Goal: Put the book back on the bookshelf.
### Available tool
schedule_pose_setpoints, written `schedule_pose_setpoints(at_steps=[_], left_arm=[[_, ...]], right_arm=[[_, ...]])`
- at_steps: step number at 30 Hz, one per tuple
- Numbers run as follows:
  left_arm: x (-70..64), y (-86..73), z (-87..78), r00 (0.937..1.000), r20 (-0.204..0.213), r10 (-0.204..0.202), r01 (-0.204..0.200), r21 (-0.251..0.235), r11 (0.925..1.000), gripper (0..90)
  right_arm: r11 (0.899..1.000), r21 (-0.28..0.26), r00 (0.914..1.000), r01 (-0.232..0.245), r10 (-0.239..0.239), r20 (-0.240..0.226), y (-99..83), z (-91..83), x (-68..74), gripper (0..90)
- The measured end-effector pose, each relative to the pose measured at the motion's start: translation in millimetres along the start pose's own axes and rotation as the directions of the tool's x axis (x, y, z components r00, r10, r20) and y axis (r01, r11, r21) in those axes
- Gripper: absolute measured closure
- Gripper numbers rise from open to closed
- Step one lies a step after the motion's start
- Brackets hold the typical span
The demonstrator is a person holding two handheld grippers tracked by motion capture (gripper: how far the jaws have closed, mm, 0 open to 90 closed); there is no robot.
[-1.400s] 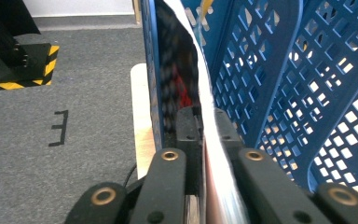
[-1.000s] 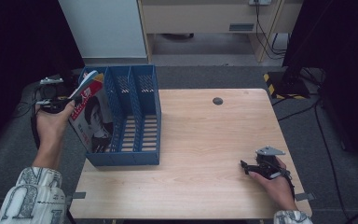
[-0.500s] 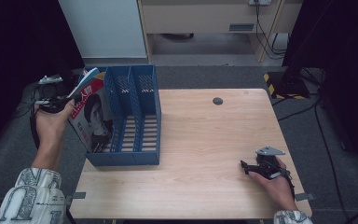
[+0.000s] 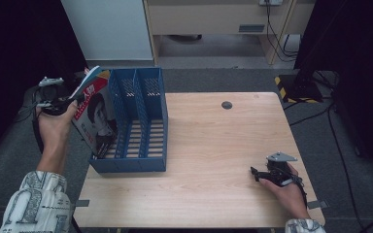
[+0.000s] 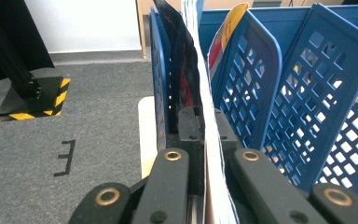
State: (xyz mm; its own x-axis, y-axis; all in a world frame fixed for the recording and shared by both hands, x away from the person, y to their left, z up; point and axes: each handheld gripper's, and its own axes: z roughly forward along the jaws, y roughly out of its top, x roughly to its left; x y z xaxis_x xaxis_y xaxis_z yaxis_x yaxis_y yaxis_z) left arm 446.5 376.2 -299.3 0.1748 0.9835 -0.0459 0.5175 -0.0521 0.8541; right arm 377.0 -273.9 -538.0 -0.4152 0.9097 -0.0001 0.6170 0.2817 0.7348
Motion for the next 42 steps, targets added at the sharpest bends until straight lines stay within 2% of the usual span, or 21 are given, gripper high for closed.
schedule_pose_setpoints(at_steps=[16, 42], left_arm=[[-1.5, -4.9, 8.7, 1.0, 0.002, -0.008, 0.008, 0.003, 1.0, 86.7], [2.8, -8.9, 9.9, 0.9996, -0.001, -0.028, 0.028, 0.022, 0.9994, 86.6]], right_arm=[[1.0, 0.0, 1.0, -0.002, 0.002, 0.0, 0.0, 0.0, 0.1, 18.4], [1.0, -0.001, 1.0, 0.0, 0.0, 0.0, 0.0, 0.0, 0.0, 18.4]])
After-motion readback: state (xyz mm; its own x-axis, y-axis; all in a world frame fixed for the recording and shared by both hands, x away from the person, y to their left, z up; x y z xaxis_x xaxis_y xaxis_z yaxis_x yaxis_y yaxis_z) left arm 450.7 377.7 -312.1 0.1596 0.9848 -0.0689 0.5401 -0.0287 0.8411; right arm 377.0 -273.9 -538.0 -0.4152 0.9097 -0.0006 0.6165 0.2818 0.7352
